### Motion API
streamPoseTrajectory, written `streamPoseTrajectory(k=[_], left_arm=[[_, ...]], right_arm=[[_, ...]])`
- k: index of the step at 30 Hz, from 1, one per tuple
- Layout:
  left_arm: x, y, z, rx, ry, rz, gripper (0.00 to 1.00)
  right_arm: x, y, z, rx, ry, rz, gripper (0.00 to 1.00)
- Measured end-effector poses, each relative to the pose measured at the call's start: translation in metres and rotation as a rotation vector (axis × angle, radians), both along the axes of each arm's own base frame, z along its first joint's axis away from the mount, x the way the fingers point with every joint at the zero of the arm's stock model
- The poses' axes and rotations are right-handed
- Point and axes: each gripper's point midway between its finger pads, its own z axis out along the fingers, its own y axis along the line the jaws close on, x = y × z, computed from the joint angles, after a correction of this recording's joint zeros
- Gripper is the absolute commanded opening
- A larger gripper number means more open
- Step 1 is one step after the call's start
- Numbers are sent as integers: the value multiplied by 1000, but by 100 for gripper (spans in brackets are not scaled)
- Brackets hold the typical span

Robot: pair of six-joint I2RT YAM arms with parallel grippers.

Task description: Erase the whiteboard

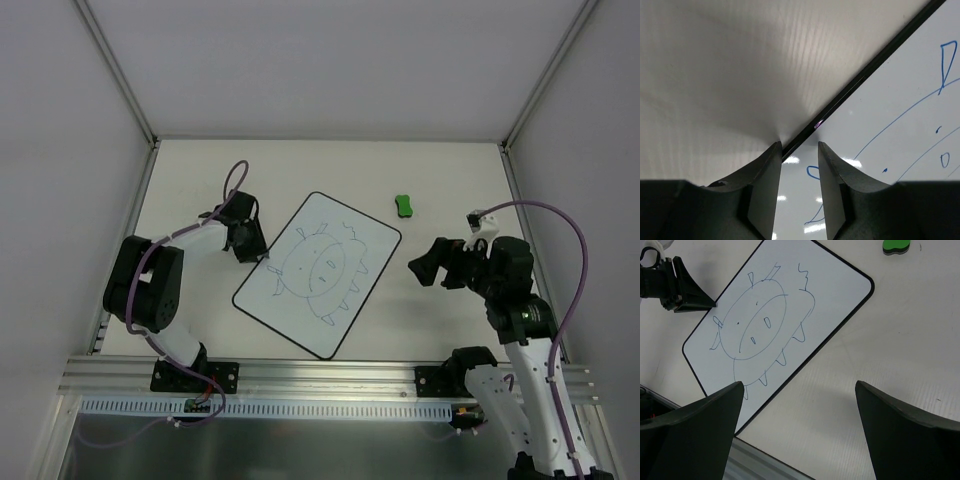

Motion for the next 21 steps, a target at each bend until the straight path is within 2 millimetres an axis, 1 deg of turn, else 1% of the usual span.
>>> streamPoseTrajectory(k=[3,4,6,10,12,17,21], left_arm=[[-13,-10,0,-37,12,-14,34],[-17,-14,0,-47,17,-20,33],[-26,-21,0,-66,29,-28,33],[-40,-39,-1,-93,49,-75,33],[-46,-47,-1,-106,59,-96,33],[-49,-50,0,-104,60,-109,33],[-51,-46,0,-84,60,-115,33]], right_arm=[[6,3,-6,-13,50,9,99],[10,4,-8,-22,64,9,99],[17,5,-9,-45,84,5,99],[37,11,-9,-115,122,1,99],[51,16,-10,-168,139,1,99],[81,23,-24,-290,179,-16,99],[103,25,-31,-323,193,-24,99]])
